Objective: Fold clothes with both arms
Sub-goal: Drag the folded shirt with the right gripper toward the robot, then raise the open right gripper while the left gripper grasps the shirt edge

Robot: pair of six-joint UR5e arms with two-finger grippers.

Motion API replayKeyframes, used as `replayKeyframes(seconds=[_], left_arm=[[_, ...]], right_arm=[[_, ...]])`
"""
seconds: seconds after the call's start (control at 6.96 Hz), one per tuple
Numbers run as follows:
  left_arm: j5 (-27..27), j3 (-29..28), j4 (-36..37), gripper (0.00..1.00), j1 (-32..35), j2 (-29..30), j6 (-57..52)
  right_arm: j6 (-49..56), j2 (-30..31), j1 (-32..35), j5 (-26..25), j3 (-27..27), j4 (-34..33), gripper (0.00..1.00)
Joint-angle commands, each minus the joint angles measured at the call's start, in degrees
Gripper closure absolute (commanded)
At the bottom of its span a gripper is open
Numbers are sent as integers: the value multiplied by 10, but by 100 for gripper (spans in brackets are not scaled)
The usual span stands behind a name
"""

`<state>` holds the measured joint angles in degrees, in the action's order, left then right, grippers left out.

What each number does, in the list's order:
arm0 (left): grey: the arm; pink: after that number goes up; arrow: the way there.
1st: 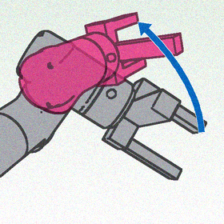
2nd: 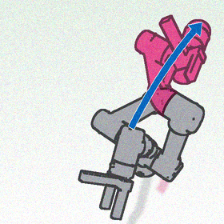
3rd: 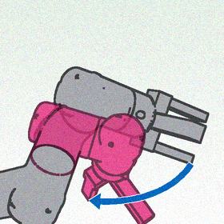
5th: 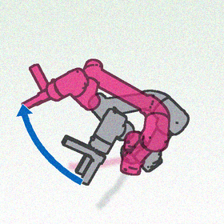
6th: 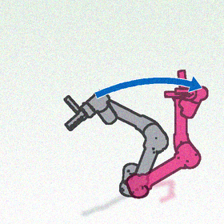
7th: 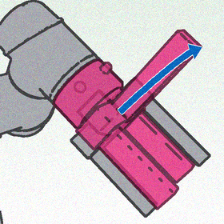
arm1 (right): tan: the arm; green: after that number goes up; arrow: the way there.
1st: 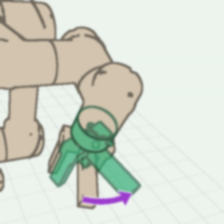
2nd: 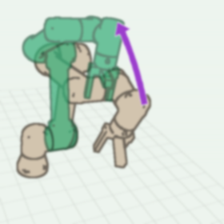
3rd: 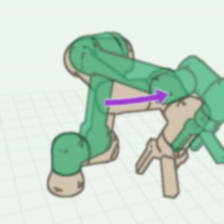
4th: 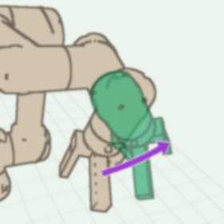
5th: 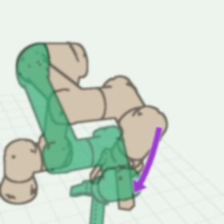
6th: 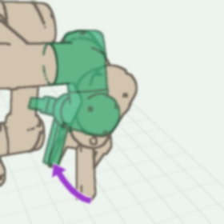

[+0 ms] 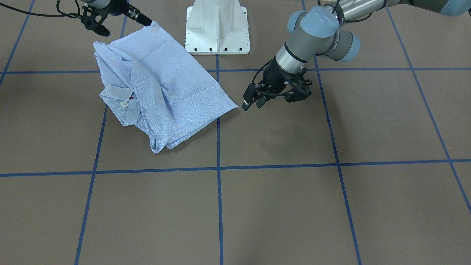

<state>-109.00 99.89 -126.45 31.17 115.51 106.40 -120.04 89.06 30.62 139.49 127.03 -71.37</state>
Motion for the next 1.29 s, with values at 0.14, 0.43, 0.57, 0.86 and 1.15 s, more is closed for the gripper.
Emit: replayKeyframes(seconds=[0.14, 0.43, 0.57, 0.86, 1.15], left_arm=[[13, -30, -1, 31, -54, 2, 16], [14, -44, -5, 31, -68, 8, 13], [14, -56, -6, 32, -70, 23, 11], [21, -78, -7, 33, -71, 41, 7], [21, -86, -8, 36, -72, 45, 6]], right_arm=[[85, -116, 177, -15, -119, -2, 0], [126, -118, 189, -64, -128, -2, 0], [126, -117, 189, -68, -125, -2, 0], [126, -115, 190, -69, -124, -3, 0], [126, -114, 189, -69, -125, -4, 0]])
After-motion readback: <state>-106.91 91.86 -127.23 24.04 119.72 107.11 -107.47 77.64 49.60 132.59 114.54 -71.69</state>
